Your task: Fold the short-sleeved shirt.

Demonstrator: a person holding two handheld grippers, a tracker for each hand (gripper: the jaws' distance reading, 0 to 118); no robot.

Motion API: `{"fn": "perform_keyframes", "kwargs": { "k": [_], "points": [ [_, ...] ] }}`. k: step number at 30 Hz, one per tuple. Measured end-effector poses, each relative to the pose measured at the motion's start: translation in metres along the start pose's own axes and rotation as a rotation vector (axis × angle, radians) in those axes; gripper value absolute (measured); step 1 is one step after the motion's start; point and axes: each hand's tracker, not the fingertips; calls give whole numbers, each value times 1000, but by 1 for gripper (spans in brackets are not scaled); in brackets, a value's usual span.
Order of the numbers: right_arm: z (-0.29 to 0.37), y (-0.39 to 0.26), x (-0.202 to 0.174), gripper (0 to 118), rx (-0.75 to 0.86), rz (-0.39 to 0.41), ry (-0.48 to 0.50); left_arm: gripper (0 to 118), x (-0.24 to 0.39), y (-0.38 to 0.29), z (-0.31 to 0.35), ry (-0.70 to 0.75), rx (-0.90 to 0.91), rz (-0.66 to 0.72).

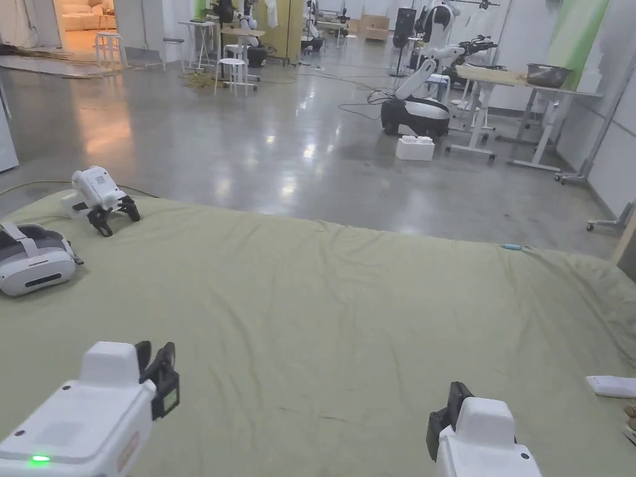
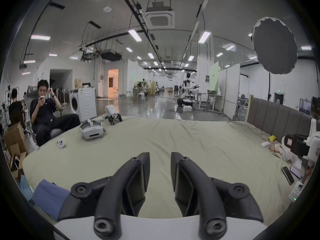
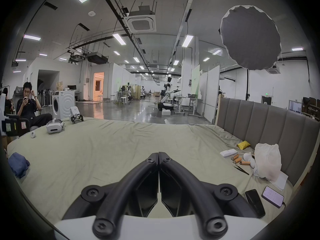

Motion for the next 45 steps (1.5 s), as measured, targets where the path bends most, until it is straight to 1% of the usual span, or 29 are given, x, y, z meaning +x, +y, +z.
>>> {"fn": "perform_keyframes", "kwargs": {
  "k": [2,5,7,11,16,18,28,33,34,35,36,38,39,41,45],
  "points": [
    [1,0,2,0,2,-15,-7,18,19,-1,-1,-8,5,-13],
    [3,0,4,0,2,-36,-14,2,41,-3,0,4,27,-26],
    [6,-1,6,0,8,-45,-15,0,48,-5,-1,22,43,-46],
    [9,-1,7,0,19,-50,-36,0,59,-8,3,17,70,-59],
    [14,0,4,0,44,-26,-15,0,63,-8,10,5,98,-68],
    [14,0,3,0,44,-29,-8,0,66,-8,14,10,120,-74],
    [16,-2,1,0,40,-34,2,0,61,-7,18,15,116,-60],
    [16,-4,0,0,37,-41,6,0,62,-6,18,13,117,-76],
    [15,-4,1,4,35,-42,6,6,62,-5,18,6,115,-74],
    [15,-4,1,20,35,-44,4,22,62,-5,19,1,114,-74],
    [15,-4,1,40,36,-43,-8,38,64,-5,19,10,115,-77],
    [13,-5,2,88,30,-47,-13,72,63,-4,18,17,110,-84],
    [12,-5,4,95,26,-51,-14,81,63,-4,18,19,111,-83],
    [13,-7,6,96,35,-60,-13,92,62,-5,18,27,114,-81],
    [13,-7,8,96,41,-64,-7,96,60,-6,18,44,123,-69]
  ]
}}
